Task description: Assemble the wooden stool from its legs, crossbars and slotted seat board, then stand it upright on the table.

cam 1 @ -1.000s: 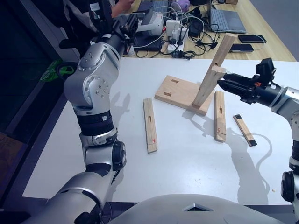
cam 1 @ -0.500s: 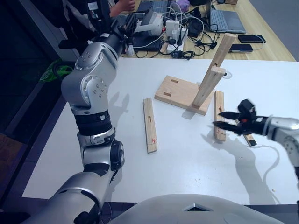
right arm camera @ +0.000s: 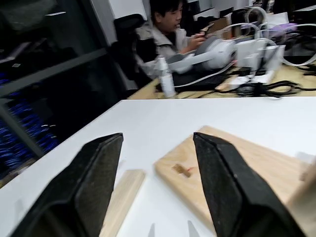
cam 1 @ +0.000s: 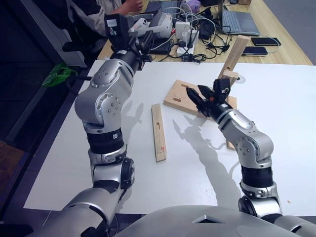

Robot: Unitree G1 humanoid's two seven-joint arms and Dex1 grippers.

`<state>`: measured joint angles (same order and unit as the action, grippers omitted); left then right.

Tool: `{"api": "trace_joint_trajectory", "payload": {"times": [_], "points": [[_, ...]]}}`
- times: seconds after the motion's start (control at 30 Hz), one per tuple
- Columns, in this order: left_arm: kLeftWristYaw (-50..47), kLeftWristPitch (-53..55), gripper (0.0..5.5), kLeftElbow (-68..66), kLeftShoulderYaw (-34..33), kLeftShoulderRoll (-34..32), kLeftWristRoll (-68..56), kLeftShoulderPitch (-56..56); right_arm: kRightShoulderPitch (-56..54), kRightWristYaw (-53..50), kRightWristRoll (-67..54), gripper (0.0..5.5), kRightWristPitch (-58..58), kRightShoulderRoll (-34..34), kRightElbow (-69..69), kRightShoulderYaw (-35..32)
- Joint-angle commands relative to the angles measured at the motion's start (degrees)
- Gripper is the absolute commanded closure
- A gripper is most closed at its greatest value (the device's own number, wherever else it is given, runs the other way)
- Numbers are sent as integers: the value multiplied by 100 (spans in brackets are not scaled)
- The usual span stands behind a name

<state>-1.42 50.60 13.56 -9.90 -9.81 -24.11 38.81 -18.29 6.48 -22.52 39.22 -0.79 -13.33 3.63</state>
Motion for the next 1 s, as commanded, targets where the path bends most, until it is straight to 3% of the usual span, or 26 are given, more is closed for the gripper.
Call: {"api": "trace_joint_trajectory", "payload": {"times": [0.03,0.27,0.37,0.53,0.67,1.0], "points": [[-13,112,298,60,37,12,58,-23,-50,-436,403,284,-124,-158,255,-380],[-25,142,298,60,-14,-21,75,-26,-130,-294,1304,284,-536,-1555,978,-822],[-29,154,298,55,16,1,81,-7,-392,-168,1285,284,-628,-1576,1265,-897],[12,160,298,21,22,-44,98,15,-295,537,1128,284,3,-1501,1190,-333],[48,153,298,-1,21,-38,135,44,147,1042,1312,284,572,-1955,1193,163],[64,158,298,-1,-25,-66,178,10,1219,1792,1278,284,1022,-2608,867,410]]}}
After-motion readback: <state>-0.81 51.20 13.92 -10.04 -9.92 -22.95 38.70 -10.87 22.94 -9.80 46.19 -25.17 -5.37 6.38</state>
